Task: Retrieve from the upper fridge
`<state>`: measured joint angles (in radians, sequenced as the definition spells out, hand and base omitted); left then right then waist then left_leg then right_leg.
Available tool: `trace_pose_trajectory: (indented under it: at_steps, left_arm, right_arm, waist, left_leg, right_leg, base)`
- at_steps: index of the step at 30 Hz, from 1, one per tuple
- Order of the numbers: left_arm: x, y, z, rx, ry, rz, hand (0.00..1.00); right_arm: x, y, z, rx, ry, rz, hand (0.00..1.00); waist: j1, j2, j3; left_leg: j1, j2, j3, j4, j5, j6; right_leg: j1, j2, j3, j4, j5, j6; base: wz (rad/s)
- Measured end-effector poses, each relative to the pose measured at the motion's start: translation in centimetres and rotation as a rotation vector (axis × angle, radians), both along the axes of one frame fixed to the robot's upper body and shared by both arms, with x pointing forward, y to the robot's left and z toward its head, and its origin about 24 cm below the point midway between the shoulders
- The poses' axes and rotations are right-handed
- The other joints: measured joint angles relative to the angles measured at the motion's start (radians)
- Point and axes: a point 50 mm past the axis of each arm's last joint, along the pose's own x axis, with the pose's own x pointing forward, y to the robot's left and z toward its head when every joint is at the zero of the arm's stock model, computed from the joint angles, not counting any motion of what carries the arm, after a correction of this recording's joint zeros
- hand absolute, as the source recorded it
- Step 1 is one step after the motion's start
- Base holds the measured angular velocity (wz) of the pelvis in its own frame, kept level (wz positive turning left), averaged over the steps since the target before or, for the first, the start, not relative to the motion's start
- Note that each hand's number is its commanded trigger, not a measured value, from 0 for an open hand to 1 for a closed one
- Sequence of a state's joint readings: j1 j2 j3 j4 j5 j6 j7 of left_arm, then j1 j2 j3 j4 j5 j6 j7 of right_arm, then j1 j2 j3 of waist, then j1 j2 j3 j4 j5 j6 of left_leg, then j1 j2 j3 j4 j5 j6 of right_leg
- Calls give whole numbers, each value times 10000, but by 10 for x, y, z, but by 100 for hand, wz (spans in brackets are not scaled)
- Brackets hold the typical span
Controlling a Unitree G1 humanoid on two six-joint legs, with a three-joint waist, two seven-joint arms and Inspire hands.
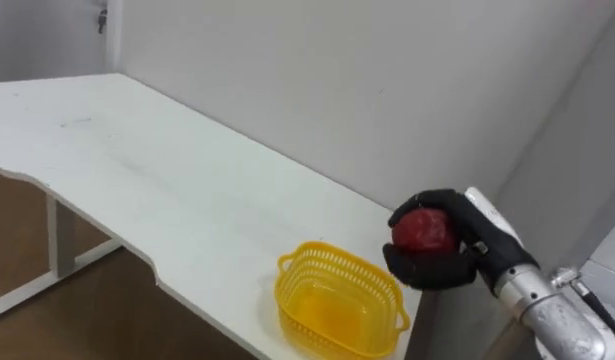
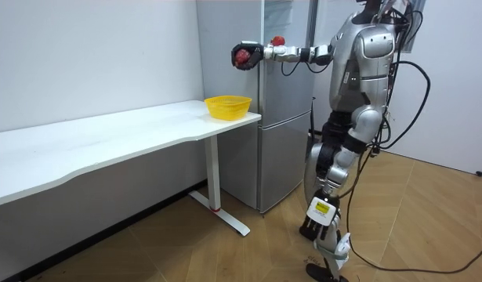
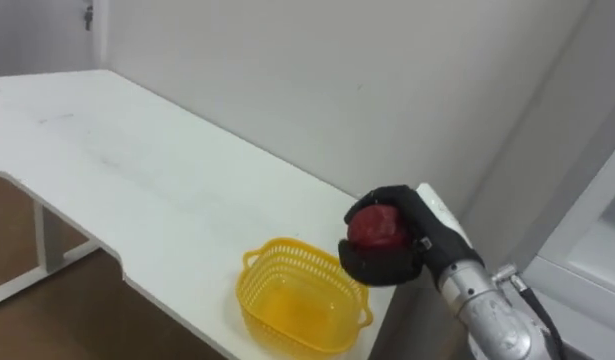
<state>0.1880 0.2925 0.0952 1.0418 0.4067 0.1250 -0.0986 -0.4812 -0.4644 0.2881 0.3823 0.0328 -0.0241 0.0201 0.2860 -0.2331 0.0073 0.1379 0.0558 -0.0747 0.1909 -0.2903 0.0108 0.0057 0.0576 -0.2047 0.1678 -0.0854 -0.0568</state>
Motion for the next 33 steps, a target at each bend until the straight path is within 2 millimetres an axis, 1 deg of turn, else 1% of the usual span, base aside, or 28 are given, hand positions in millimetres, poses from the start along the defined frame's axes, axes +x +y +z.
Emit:
trace_pose_trajectory:
  at_steps: [1, 3, 6, 8, 10, 11, 12, 14, 15, 19, 20, 21, 22, 24, 26, 27, 30, 33]
  left_arm:
    - [0, 0, 0, 4, -2, 5, 0]
    - [0, 0, 0, 4, 1, -14, 0]
    - [5, 0, 0, 13, -43, -10, 0]
    - [13, -1, 0, 8, -209, -63, 0]
    - [17, -1, 0, 49, -242, -194, 0]
    - [20, -1, 1, 68, -261, -309, 0]
    - [23, -1, 1, 77, -278, -486, 0]
    - [28, -3, 1, 76, -306, -750, 0]
    - [31, -4, 1, 63, -326, -890, 0]
    - [35, -6, 1, 42, -369, -1098, 0]
    - [35, -6, 1, 38, -363, -1105, 0]
    - [35, -7, 1, 38, -364, -1108, 0]
    - [35, -7, 1, 38, -373, -1112, 0]
    - [37, -7, 1, 45, -390, -1121, 0]
    - [39, -7, 2, 66, -448, -1135, 0]
    - [40, -7, 2, 79, -473, -1146, 0]
    - [41, -6, 2, 195, -528, -1135, 0]
    - [40, -6, 2, 212, -528, -1134, 0]
  right_arm:
    - [0, 1, -2, -151, 95, 38, 100]
    - [1, 4, -1, -297, 47, 196, 100]
    - [0, 5, -3, -483, 124, 277, 100]
    - [0, 4, -6, -480, 255, 238, 100]
    - [-1, 6, -15, -555, 596, 292, 100]
    - [-2, 8, -20, -682, 797, 380, 100]
    - [-3, 11, -24, -794, 952, 511, 100]
    - [-5, 15, -29, -920, 1135, 686, 100]
    - [-5, 16, -31, -967, 1225, 744, 100]
    - [-5, 15, -33, -920, 1301, 690, 100]
    - [-5, 14, -34, -923, 1312, 646, 87]
    - [-5, 14, -34, -925, 1314, 613, 15]
    - [-5, 13, -34, -904, 1312, 560, 0]
    - [-5, 13, -35, -791, 1319, 434, 0]
    - [-6, 10, -42, -752, 1508, 166, 0]
    - [-6, 9, -44, -788, 1560, 115, 0]
    - [-7, 11, -46, -842, 1639, 191, 0]
    - [-7, 9, -49, -878, 1719, 24, 0]
  waist:
    - [22, -5, -4]
    - [92, -5, 0]
    - [207, -3, 8]
    - [266, -26, 52]
    - [338, -13, 63]
    - [376, 13, 97]
    - [388, 21, 103]
    - [420, 49, 129]
    - [455, 38, 121]
    - [496, 61, 145]
    - [500, 61, 145]
    - [500, 57, 142]
    - [527, 52, 138]
    - [577, 46, 135]
    - [757, 15, 129]
    - [791, 9, 133]
    - [793, 23, 143]
    - [814, 25, 145]
  left_leg:
    - [-54, 2, -2, 5, 0, 0]
    - [-137, 10, 0, 8, 1, -3]
    - [-178, 22, -1, 16, 1, -2]
    - [-276, 9, -2, 21, 1, -2]
    - [-292, 8, 18, -1, 1, -1]
    - [-315, 10, 18, -4, 1, -1]
    - [-390, 11, 7, -2, 1, -2]
    - [-474, 16, 6, 3, 6, -9]
    - [-531, 19, 6, 5, 8, -13]
    - [-647, 24, 8, 20, 14, -16]
    - [-661, 24, 8, 91, 18, -18]
    - [-675, 25, 8, 108, 20, -18]
    - [-710, 26, 12, 152, 21, -20]
    - [-715, 29, 20, 152, 28, -25]
    - [-722, 22, 78, 146, 29, -27]
    - [-733, 24, 79, 145, 29, -27]
    - [-741, 37, 79, 142, 33, -33]
    - [-748, 37, 81, 140, 36, -38]
  right_leg:
    - [-58, 2, 1, 1, 1, 1]
    - [-153, 14, 9, 4, 2, 2]
    - [-178, 13, -2, 0, 2, 2]
    - [-251, -12, -17, -2, 7, 10]
    - [-274, -18, -23, -4, 10, 15]
    - [-291, -26, -85, -7, 11, 17]
    - [-356, -37, -174, -7, 11, 17]
    - [-446, -36, -190, -2, 11, 17]
    - [-492, -35, -198, -4, 11, 17]
    - [-593, -34, -239, -16, 10, 17]
    - [-592, -37, -268, -22, 10, 17]
    - [-593, -40, -290, -23, 10, 17]
    - [-594, -50, -346, -27, 10, 17]
    - [-594, -56, -437, -38, 10, 17]
    - [-565, -55, -440, -165, 10, 17]
    - [-566, -55, -449, -179, 10, 17]
    - [-567, -54, -452, -182, 10, 17]
    - [-571, -56, -451, -182, 10, 17]
  base:
    - [0]
    - [0]
    - [2]
    - [5]
    - [0]
    - [0]
    - [0]
    - [0]
    - [0]
    - [1]
    - [4]
    - [7]
    - [7]
    - [3]
    - [-6]
    - [0]
    - [0]
    - [0]
